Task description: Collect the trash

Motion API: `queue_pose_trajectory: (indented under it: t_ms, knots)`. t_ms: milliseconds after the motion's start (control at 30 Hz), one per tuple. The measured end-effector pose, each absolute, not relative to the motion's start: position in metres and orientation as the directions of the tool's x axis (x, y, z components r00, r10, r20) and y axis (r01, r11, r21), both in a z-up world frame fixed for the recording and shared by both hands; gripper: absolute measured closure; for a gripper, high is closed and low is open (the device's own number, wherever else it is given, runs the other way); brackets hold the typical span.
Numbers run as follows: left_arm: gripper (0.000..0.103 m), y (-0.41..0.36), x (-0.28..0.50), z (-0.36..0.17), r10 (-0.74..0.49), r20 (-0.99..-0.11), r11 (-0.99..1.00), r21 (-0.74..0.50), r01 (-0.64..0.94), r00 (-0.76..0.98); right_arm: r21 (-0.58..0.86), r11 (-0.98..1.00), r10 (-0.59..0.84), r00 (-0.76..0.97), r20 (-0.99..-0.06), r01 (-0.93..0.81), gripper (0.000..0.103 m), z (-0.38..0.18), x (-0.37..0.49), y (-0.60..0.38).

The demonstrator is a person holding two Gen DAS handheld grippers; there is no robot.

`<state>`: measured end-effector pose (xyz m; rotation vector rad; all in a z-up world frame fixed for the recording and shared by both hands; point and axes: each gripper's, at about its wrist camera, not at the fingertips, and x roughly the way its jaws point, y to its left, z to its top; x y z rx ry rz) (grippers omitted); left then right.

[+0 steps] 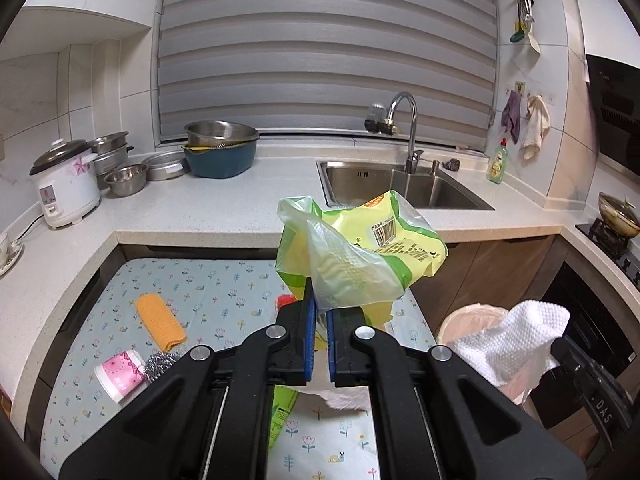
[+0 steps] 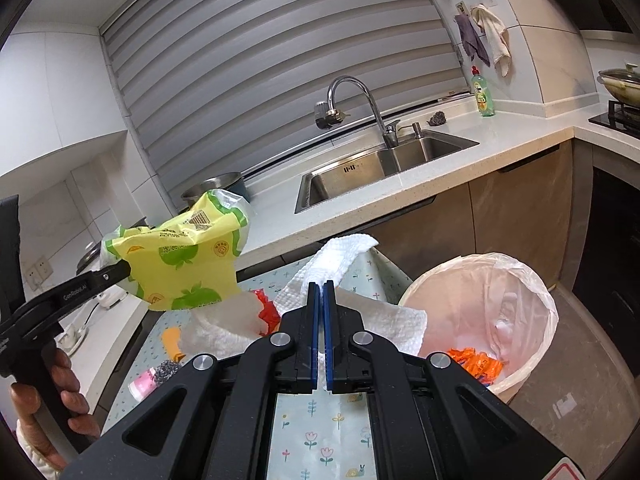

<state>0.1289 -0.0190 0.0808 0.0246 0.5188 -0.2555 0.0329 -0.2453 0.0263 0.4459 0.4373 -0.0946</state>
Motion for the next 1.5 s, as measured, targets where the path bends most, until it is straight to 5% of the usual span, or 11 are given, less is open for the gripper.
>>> queue_pose_trajectory:
  t_ms: [467, 1367, 1500]
  knots:
    - [0.098, -0.007, 0.134, 0.047, -0.252, -0.586, 0.964, -0.083, 0.252, 0.770, 0.394, 0.903, 0.019, 0.901, -0.433, 0.170, 0.101, 0.027, 0.033, -0.241]
    - [0.096, 0.094, 0.153, 0.010, -0.001, -0.657, 0.998, -0.047, -0.040, 0.754, 0.370, 0.920, 0.052, 0.894, -0.445, 0.130, 0.101, 0.026, 0.045, -0.221]
    - [0.084, 0.099, 0.151, -0.002, 0.010, -0.679, 0.998, -0.036, -0.046, 0.734, 0.366, 0.923, 0.062, 0.893, -0.446, 0.119, 0.101, 0.026, 0.048, -0.215]
